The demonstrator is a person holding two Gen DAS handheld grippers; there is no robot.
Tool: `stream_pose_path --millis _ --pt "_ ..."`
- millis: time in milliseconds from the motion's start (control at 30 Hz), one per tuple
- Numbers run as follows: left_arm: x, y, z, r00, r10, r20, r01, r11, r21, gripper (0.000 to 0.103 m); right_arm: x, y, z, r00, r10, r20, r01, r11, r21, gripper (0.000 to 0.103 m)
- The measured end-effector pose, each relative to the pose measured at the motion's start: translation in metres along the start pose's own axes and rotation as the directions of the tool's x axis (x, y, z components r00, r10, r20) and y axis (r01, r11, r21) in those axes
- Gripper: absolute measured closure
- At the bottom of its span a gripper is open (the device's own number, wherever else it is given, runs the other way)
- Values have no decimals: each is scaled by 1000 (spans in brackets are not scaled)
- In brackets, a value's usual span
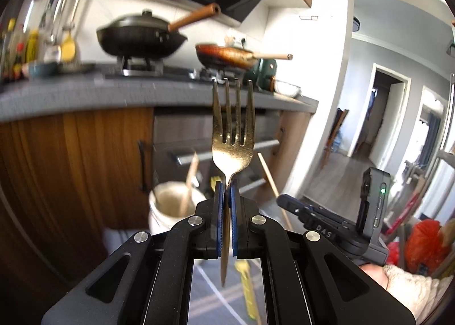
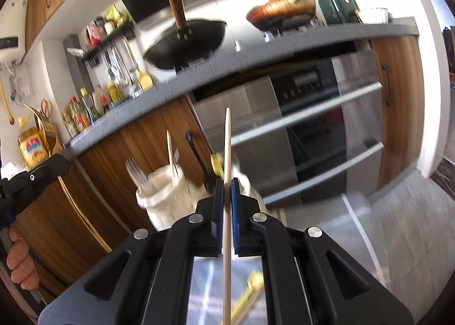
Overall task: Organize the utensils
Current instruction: 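Carry the gold fork over the larger cup while the right tool carries the chopstick over the smaller cup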
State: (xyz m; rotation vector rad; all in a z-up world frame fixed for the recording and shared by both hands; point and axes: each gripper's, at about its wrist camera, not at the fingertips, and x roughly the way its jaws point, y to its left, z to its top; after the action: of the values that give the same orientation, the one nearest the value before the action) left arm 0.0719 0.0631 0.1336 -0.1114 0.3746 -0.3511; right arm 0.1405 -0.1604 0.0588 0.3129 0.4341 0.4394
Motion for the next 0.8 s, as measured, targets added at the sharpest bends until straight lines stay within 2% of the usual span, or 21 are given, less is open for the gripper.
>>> stream_pose_path --millis 167,367,533,800 --pt "15 13 45 998 47 37 -48 998 29 98 28 10 31 998 37 59 -38 999 1 98" --pt "46 26 65 995 93 47 -95 995 43 98 66 18 47 989 16 150 -11 999 -36 98" --pt "69 36 63 993 110 41 -112 992 52 98 89 17 44 981 -2 195 15 998 -65 98" --pt "100 43 30 992 122 -29 -121 991 59 98 108 18 19 978 -51 200 82 985 -152 98"
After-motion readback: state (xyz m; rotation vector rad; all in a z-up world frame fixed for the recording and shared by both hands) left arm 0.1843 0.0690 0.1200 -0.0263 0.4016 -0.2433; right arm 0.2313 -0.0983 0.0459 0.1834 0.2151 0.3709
